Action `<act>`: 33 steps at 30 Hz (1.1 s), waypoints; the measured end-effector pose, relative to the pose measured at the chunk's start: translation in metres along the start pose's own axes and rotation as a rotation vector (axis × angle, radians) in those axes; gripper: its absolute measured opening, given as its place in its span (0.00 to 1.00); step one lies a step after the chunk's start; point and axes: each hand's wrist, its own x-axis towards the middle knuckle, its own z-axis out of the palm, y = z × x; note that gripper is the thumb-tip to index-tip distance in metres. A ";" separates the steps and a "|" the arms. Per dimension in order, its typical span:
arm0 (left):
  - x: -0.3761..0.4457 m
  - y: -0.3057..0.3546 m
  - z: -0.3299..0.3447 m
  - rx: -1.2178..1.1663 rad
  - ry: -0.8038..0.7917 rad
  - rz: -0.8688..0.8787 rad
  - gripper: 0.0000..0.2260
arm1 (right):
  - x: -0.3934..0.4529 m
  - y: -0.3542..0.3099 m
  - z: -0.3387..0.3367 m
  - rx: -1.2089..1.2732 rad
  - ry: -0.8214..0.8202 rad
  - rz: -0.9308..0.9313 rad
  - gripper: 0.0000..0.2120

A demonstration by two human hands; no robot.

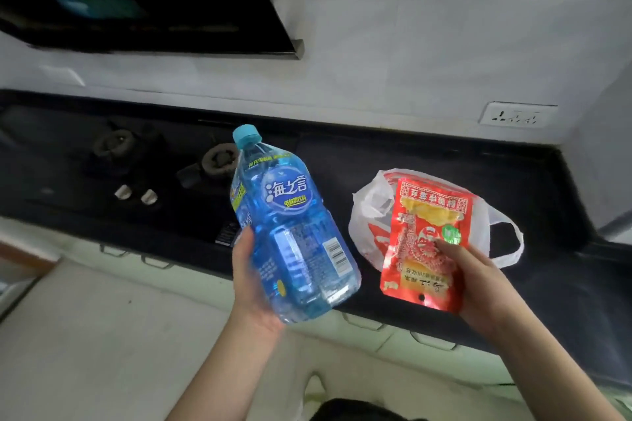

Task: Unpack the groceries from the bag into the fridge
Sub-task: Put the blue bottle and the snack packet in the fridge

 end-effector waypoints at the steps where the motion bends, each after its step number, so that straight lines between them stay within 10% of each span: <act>1: -0.007 -0.003 0.000 0.033 0.000 0.019 0.24 | 0.001 0.003 0.003 -0.013 -0.024 0.010 0.13; 25: -0.333 0.044 -0.068 0.166 0.640 0.777 0.24 | -0.075 0.177 0.216 -0.583 -0.636 0.355 0.14; 33: -0.490 0.058 -0.105 -0.035 0.518 0.964 0.23 | -0.168 0.281 0.302 -0.757 -0.781 0.380 0.09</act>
